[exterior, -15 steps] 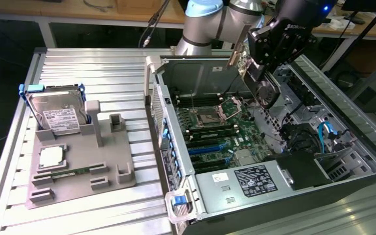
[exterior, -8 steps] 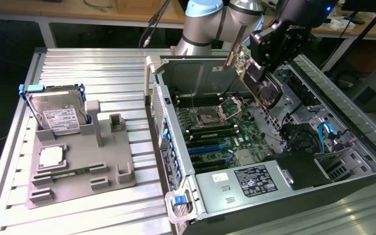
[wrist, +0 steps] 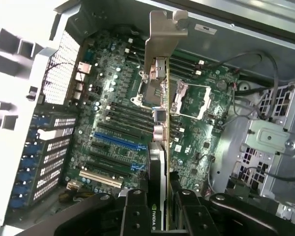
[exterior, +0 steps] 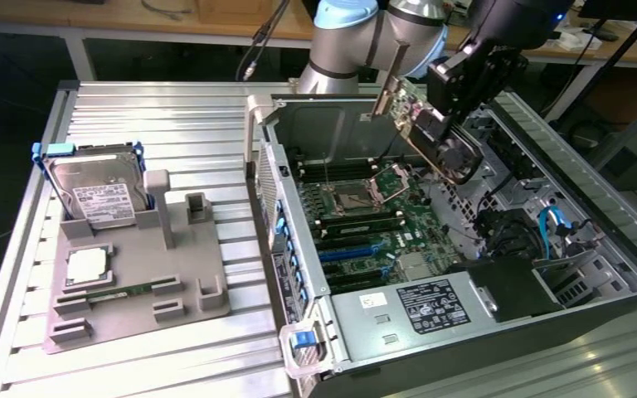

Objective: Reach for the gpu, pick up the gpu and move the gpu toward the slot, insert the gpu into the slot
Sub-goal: 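Insert the gpu into the slot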

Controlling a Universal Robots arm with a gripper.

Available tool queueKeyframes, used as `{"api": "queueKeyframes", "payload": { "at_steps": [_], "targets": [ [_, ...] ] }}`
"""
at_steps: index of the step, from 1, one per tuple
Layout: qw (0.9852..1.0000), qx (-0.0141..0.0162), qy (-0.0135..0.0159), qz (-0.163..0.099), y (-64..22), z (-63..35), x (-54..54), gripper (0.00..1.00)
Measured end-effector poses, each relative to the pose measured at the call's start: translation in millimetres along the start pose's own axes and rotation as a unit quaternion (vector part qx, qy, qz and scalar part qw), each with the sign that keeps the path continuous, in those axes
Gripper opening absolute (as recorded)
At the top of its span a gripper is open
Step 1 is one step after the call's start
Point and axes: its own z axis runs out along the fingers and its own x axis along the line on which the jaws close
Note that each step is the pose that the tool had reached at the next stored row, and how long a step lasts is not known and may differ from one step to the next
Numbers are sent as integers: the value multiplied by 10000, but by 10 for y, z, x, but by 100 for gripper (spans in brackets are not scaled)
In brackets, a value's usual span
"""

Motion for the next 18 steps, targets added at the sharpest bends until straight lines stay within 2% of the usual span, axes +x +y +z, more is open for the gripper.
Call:
{"api": "queueKeyframes", "payload": {
  "at_steps": [4,6,8,11,16,17,18],
  "targets": [
    [9993,2,16,-361,-1,9,-1,27],
    [9976,4,30,-690,-1,17,-2,27],
    [9951,6,44,-991,-2,24,-2,27],
    [9921,7,55,-1254,-2,30,-2,27],
    [9851,10,76,-1720,-3,38,-2,27],
    [9823,11,82,-1873,-3,41,-3,27],
    [9783,12,91,-2072,-3,44,-3,27]
  ]
}}
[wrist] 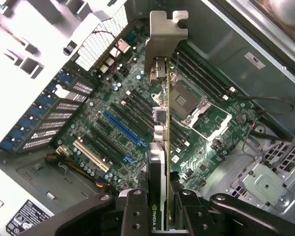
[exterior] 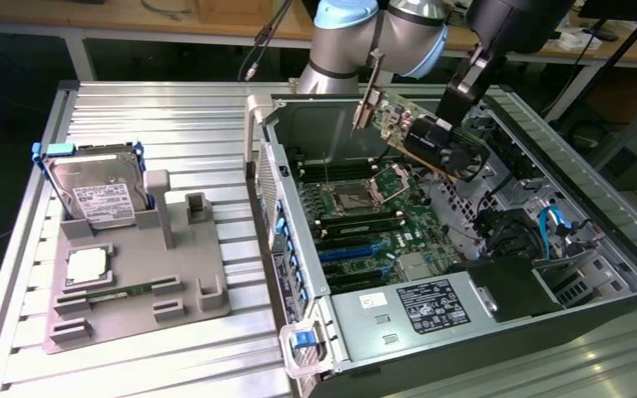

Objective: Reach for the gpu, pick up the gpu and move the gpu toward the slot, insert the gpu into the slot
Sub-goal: 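Insert the gpu into the slot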

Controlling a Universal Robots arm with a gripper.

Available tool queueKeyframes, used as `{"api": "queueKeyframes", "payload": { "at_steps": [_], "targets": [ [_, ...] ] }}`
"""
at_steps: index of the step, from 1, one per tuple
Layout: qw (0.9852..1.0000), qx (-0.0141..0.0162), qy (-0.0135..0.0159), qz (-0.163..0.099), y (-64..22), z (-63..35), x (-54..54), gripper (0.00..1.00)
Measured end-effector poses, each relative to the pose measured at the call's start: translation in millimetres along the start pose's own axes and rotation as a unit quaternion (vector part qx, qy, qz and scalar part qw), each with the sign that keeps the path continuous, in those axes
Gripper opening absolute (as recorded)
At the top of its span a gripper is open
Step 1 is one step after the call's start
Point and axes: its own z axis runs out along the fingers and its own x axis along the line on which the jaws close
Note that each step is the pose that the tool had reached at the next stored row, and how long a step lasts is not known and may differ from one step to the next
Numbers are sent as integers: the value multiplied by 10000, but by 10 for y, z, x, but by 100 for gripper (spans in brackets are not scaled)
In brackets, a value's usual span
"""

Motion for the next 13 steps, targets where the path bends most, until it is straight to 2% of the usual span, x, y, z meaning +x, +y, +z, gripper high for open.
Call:
{"api": "queueKeyframes", "payload": {
  "at_steps": [3,7,10,13],
  "targets": [
    [9996,1,11,-268,0,5,0,27],
    [9979,4,28,-642,-1,12,0,27],
    [9958,5,40,-911,-1,18,0,27],
    [9926,7,53,-1215,-1,24,0,27]
  ]
}}
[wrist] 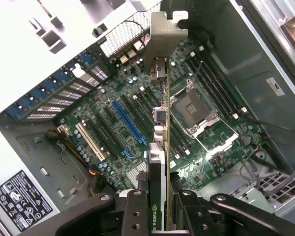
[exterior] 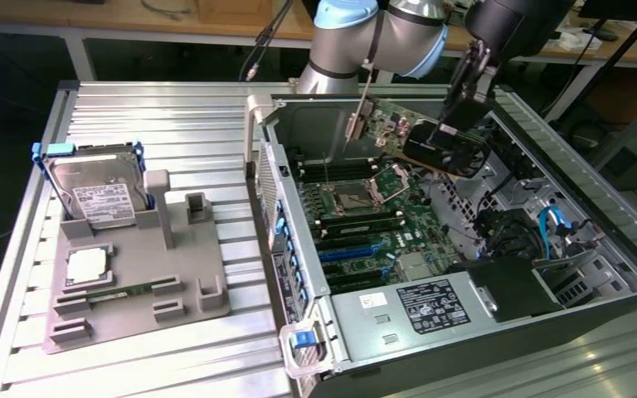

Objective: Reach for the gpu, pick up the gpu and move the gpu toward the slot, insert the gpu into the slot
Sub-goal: 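Insert the gpu into the slot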

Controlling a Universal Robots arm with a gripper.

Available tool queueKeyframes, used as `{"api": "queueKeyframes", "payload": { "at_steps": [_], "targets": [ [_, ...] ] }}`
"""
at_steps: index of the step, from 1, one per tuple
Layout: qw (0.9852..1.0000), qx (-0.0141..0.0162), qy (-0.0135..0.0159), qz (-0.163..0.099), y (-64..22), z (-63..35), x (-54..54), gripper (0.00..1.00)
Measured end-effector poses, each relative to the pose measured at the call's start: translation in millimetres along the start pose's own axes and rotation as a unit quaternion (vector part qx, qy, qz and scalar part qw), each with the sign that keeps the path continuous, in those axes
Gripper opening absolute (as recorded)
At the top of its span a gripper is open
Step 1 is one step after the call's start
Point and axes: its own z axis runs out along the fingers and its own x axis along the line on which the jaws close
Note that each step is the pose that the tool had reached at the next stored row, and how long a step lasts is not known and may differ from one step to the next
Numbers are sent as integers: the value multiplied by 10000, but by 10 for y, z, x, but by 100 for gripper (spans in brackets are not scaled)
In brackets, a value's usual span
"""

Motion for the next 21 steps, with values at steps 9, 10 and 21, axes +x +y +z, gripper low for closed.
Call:
{"api": "queueKeyframes", "payload": {
  "at_steps": [9,10,21],
  "targets": [
    [9965,5,37,-834,-1,17,0,27],
    [9957,5,41,-927,-1,19,0,27],
    [9806,11,87,-1958,-3,60,-1,27]
  ]
}}
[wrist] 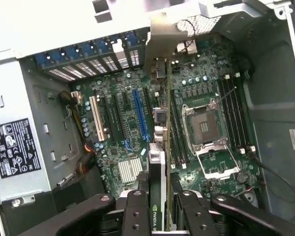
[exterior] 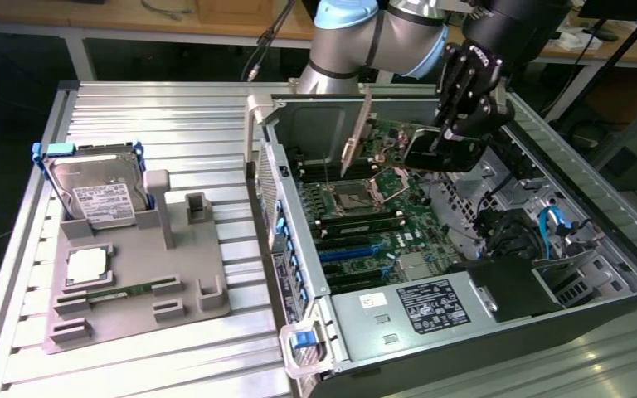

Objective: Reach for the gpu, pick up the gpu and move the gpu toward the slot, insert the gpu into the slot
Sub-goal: 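Insert the gpu into the slot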

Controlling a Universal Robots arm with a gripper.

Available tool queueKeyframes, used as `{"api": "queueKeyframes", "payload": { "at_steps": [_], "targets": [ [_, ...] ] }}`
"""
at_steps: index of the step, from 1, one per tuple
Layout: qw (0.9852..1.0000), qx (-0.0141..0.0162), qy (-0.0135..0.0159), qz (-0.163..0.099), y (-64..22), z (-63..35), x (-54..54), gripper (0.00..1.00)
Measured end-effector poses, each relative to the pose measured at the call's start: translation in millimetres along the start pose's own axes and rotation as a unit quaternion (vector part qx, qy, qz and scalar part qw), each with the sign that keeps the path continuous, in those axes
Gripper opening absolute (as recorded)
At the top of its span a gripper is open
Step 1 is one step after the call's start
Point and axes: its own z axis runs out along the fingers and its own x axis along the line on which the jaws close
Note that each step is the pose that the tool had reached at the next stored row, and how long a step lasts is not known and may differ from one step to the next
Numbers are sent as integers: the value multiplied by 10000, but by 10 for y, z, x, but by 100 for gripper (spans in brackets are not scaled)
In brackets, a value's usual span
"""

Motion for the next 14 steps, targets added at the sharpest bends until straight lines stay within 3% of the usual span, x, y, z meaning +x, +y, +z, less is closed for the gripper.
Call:
{"api": "queueKeyframes", "payload": {
  "at_steps": [6,10,14],
  "targets": [
    [9984,3,24,-563,-4,81,0,27],
    [9953,5,43,-971,-7,162,-1,27],
    [9909,8,59,-1344,-9,207,-1,27]
  ]
}}
